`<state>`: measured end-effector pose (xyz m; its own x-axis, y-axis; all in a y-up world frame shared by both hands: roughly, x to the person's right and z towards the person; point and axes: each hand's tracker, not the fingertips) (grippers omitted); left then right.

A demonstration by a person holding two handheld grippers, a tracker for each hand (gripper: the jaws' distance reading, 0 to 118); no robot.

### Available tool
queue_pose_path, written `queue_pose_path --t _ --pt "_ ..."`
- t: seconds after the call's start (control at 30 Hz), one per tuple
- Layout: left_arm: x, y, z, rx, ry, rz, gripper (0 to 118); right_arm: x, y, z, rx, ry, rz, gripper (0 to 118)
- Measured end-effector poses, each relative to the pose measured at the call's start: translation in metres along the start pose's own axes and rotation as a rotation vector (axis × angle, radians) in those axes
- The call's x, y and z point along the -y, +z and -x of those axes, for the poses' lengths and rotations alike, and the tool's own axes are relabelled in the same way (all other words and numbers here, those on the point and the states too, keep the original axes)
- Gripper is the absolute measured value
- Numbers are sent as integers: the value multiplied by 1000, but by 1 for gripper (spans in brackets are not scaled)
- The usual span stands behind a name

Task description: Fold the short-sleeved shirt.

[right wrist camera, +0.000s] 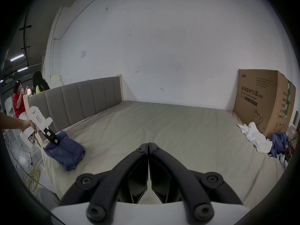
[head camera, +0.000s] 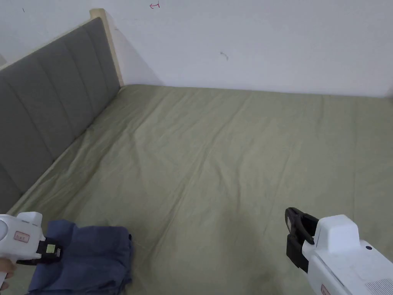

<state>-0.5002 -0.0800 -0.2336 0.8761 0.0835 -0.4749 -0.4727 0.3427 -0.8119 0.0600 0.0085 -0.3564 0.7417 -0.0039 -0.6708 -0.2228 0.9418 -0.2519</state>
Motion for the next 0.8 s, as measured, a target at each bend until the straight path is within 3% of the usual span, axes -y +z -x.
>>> queue_pose_path --t 0.03,0.07,0.1,0.17,0.3,0.53,0.67,0.8 --pt "0 6 -8 -42 -17 15 40 -1 2 -1 1 -3 2 0" --pt "-1 9 -13 -76 -45 12 63 -2 5 -3 4 -5 1 0" --pt "-1 13 -19 -107 -58 -10 77 -2 9 -6 8 -9 -5 0" --pt "-1 33 -34 -176 -78 -135 97 -6 18 -13 15 -23 -15 0" --pt "-3 84 -77 -213 -114 -365 97 -20 44 -29 54 -34 -66 0" --pt "11 180 -177 -153 -140 -758 97 -55 98 -61 115 -45 -202 0" --pt "28 220 -236 -153 -235 -932 97 -76 131 -76 180 -21 -261 0" --pt "46 243 -283 -77 -246 -1043 96 -90 160 -90 265 12 -295 0"
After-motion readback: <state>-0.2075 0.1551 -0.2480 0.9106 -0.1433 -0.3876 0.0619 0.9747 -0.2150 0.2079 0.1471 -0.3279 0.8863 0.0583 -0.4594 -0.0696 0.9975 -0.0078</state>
